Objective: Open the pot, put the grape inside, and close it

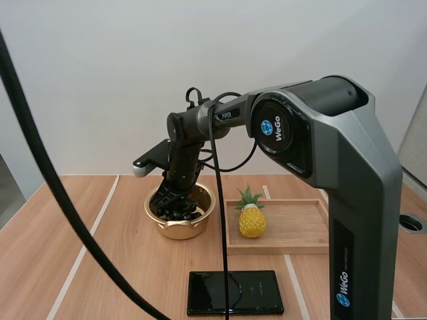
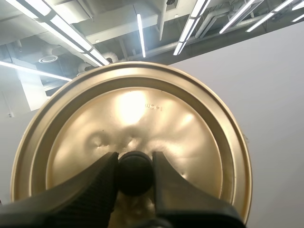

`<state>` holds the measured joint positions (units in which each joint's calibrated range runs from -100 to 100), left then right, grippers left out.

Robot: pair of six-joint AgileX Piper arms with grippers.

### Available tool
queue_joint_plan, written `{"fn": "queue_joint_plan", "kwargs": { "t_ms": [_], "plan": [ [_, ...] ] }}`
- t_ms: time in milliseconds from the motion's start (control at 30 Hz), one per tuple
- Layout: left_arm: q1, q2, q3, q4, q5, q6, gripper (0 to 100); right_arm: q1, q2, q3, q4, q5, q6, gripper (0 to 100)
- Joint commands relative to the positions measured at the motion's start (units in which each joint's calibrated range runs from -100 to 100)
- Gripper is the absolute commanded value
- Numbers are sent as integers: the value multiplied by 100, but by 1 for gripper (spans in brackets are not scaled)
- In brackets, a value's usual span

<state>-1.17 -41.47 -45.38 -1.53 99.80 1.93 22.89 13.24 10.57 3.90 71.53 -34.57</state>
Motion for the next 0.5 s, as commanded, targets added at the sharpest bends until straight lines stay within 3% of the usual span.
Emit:
{"fn": "queue_joint_plan", "kwargs": {
  "t_ms": [0, 100, 133, 467],
  "plan": [
    [-4, 6, -19, 2, -63, 6, 0, 2, 71, 100, 37, 350, 105, 41],
    [-4, 6, -19, 2, -63, 6, 0, 2, 71, 100, 37, 368, 105, 96],
    [-4, 6, -19, 2, -63, 6, 0, 2, 71, 100, 37, 368, 105, 100],
    [-4, 6, -19, 2, -63, 6, 0, 2, 59, 86, 37, 368, 66, 100]
  ]
}}
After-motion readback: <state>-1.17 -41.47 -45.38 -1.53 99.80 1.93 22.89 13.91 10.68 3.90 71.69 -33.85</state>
